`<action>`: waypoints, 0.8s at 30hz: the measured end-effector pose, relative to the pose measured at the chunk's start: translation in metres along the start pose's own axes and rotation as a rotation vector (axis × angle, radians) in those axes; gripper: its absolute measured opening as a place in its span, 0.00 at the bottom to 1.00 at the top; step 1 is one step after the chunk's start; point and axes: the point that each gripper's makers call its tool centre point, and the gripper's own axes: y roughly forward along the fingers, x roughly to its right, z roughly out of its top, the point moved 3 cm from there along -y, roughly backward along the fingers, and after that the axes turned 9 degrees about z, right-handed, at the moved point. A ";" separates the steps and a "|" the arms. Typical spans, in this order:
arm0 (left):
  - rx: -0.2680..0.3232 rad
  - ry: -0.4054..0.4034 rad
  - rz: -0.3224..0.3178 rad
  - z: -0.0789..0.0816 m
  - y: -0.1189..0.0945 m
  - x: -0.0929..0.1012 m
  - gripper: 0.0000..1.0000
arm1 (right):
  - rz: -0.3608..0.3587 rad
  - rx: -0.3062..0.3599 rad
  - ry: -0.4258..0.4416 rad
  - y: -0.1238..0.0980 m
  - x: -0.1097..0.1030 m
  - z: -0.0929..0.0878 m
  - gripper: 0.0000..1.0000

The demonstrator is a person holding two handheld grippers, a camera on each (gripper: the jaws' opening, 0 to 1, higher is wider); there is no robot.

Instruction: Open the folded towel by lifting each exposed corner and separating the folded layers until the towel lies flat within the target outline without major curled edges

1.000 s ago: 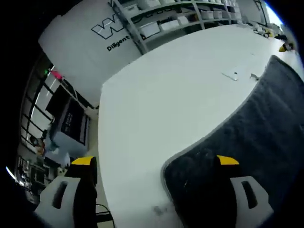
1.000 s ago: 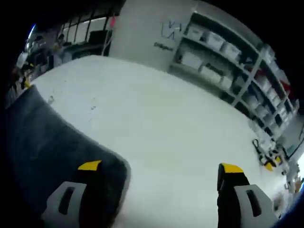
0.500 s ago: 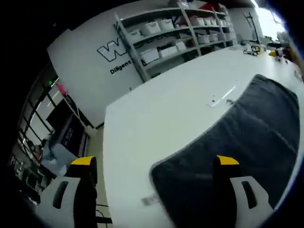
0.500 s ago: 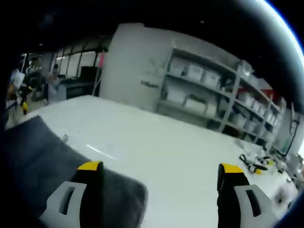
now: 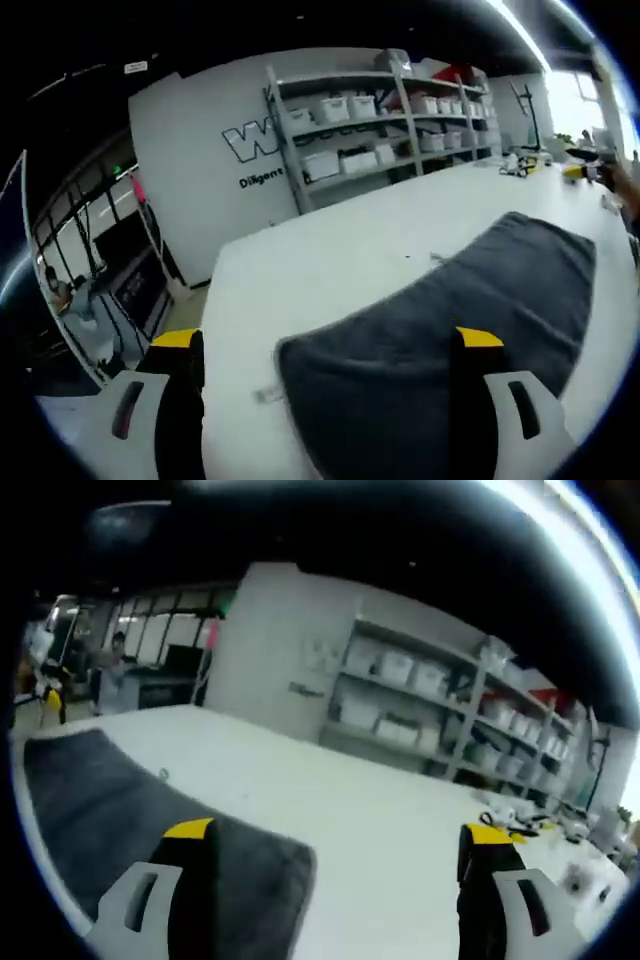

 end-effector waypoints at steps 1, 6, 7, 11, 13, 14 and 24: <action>0.014 0.001 0.011 0.000 -0.005 -0.002 1.00 | -0.003 0.002 -0.003 -0.006 -0.002 0.000 1.00; 0.042 -0.010 -0.020 -0.002 -0.029 0.000 1.00 | 0.027 0.028 0.035 -0.033 -0.017 0.005 1.00; 0.047 -0.009 -0.022 -0.002 -0.032 0.001 1.00 | 0.034 0.031 0.039 -0.037 -0.020 0.005 1.00; 0.084 -0.023 -0.054 0.000 -0.054 0.006 1.00 | 0.040 0.024 0.045 -0.051 -0.028 -0.001 1.00; 0.101 -0.035 -0.057 0.002 -0.063 0.006 1.00 | 0.041 0.020 0.058 -0.056 -0.030 -0.005 1.00; 0.109 -0.033 -0.054 0.002 -0.068 0.006 1.00 | 0.044 0.024 0.059 -0.058 -0.032 -0.007 1.00; 0.126 -0.026 -0.077 -0.015 -0.096 0.023 1.00 | 0.087 0.043 0.039 -0.083 -0.057 -0.014 1.00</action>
